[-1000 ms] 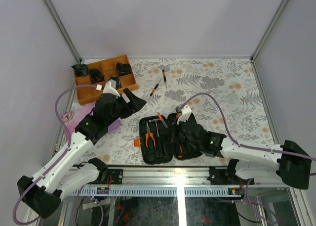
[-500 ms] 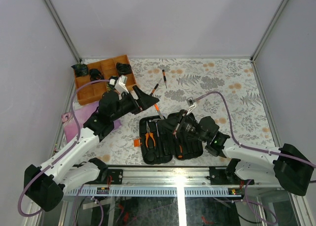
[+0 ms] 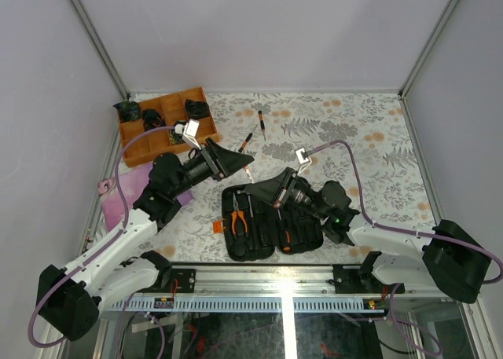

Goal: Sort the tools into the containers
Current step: Pick up the utility knife at the center of the board.

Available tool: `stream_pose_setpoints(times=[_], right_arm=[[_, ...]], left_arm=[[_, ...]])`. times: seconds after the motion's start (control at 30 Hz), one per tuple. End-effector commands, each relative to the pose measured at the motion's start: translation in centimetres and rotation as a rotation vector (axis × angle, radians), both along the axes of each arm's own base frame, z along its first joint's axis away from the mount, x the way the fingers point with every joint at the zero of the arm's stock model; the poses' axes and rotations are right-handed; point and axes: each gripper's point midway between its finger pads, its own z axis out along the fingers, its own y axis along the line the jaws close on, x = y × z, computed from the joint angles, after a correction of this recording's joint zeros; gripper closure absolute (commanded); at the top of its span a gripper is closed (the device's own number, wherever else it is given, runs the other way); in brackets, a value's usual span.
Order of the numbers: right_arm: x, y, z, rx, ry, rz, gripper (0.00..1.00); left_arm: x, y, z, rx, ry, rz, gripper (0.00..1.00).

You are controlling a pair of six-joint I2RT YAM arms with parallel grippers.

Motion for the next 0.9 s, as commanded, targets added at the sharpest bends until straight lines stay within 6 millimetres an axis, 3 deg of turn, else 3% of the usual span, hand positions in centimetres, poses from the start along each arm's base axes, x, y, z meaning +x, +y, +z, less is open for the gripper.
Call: stream_pose_setpoints(times=[0.0, 0.3, 0.4, 0.53, 0.7, 0.87], right_arm=[[-0.3, -0.5, 4.9, 0.121, -0.075, 0.012, 1.0], [-0.1, -0.4, 4.6, 0.086, -0.062, 0.005, 1.0], [-0.1, -0.5, 4.4, 0.071, -0.065, -0.004, 0.93], [0.3, -0.9, 4.0, 0.027, -0.081, -0.041, 0.62], [1.4, -1.7, 3.0, -0.138, -0.17, -0.132, 0.34], [3.1, -2.9, 2.9, -0.319, -0.253, -0.232, 0.3]], left_arm=[[-1.0, 0.0, 3.3, -0.082, -0.111, -0.044, 0.45], [-0.7, -0.1, 3.1, -0.08, -0.096, -0.039, 0.84], [-0.5, -0.1, 2.9, -0.073, -0.086, -0.028, 0.98], [-0.2, 0.1, 2.5, -0.055, -0.067, -0.009, 1.0], [0.6, 0.3, 1.4, 0.003, -0.021, 0.035, 1.0], [1.6, 0.6, -0.2, 0.077, 0.053, 0.079, 1.0]])
